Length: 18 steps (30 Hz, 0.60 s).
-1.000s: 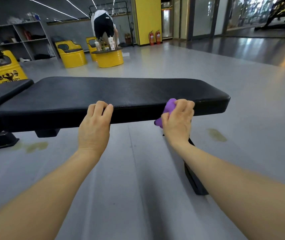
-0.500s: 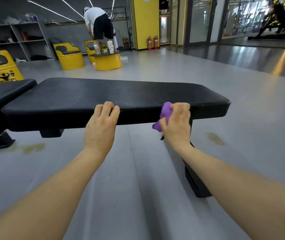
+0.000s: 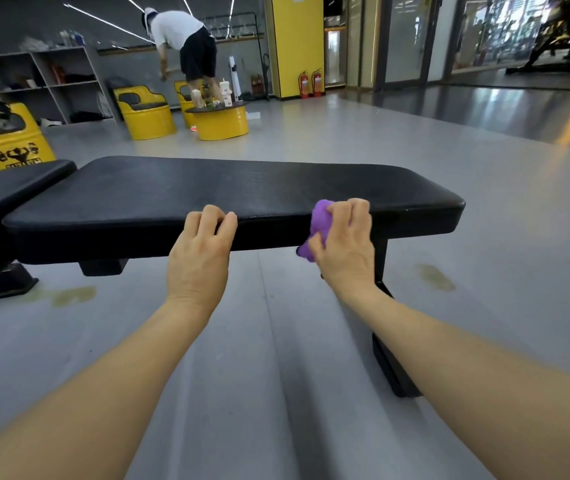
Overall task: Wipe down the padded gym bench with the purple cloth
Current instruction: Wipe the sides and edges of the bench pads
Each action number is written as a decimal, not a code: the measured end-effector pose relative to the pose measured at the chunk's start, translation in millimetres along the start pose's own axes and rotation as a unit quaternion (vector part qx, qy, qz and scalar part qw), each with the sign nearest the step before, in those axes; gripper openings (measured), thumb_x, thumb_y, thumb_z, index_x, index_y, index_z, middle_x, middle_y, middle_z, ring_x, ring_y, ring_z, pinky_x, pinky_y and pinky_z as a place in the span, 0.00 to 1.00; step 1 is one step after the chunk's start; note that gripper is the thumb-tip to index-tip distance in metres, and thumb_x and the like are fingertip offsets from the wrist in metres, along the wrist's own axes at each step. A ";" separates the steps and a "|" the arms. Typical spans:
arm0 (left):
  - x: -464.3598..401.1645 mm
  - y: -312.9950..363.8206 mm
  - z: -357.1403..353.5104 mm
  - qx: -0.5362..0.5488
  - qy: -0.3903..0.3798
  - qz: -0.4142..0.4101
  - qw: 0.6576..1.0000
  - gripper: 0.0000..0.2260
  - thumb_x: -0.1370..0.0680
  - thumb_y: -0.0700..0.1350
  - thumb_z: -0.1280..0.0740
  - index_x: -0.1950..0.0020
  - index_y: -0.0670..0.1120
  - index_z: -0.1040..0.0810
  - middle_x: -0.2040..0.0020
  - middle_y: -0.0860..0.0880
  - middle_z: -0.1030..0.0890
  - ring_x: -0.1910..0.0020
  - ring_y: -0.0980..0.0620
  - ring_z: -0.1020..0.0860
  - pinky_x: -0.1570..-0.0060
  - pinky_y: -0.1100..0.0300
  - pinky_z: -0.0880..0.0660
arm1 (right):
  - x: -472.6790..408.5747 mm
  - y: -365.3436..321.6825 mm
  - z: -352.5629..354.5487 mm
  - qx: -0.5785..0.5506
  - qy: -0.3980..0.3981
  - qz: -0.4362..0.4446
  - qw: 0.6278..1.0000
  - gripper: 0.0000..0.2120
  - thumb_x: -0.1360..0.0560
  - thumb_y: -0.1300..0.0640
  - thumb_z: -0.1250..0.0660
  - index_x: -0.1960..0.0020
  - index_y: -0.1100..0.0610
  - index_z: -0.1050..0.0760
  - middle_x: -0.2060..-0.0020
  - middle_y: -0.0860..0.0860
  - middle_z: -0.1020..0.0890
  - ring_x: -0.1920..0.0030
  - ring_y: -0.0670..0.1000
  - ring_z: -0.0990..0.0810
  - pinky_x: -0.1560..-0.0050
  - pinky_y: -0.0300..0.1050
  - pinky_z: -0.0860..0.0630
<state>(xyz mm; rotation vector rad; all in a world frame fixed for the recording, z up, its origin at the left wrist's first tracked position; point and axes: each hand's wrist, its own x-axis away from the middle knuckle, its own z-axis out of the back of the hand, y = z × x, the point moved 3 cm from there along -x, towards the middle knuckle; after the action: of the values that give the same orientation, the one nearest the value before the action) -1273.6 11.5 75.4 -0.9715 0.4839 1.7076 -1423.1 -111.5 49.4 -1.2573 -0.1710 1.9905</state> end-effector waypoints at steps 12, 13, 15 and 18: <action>-2.6 21.4 0.2 -0.046 -0.003 -0.048 0.998 0.27 0.44 0.29 0.24 0.47 0.39 0.25 0.52 0.42 0.28 0.54 0.46 0.36 0.52 0.56 0.27 | 4.6 -22.8 -14.5 -0.023 0.038 0.025 0.999 0.24 0.39 0.66 0.30 0.50 0.57 0.40 0.51 0.62 0.28 0.60 0.59 0.30 0.72 0.45 0.30; -5.0 31.7 -1.3 -0.050 0.001 -0.077 0.996 0.29 0.44 0.29 0.24 0.45 0.39 0.26 0.50 0.43 0.31 0.53 0.46 0.36 0.45 0.57 0.31 | 2.4 -12.7 -10.5 -0.031 0.035 0.038 0.998 0.26 0.41 0.66 0.29 0.50 0.57 0.40 0.52 0.62 0.28 0.61 0.60 0.30 0.72 0.45 0.30; -13.1 56.3 -7.0 -0.039 0.004 -0.108 0.993 0.30 0.44 0.30 0.24 0.43 0.39 0.25 0.49 0.45 0.32 0.52 0.46 0.35 0.39 0.53 0.38 | -2.5 3.7 -4.5 -0.049 0.023 0.060 0.997 0.30 0.44 0.64 0.25 0.51 0.56 0.40 0.53 0.62 0.28 0.62 0.60 0.29 0.75 0.47 0.29; -27.6 90.8 -19.8 -0.007 -0.004 -0.108 0.994 0.26 0.44 0.33 0.23 0.47 0.39 0.24 0.52 0.43 0.24 0.54 0.48 0.35 0.45 0.54 0.37 | -6.6 16.9 -1.9 -0.064 0.003 0.081 0.995 0.30 0.43 0.62 0.24 0.51 0.56 0.40 0.53 0.62 0.27 0.62 0.59 0.28 0.77 0.44 0.30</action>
<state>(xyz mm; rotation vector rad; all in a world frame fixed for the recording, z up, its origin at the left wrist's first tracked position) -1347.3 -51.4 72.9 -0.9906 0.3490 1.5222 -1428.9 -128.3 45.0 -1.3962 -0.2033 2.1422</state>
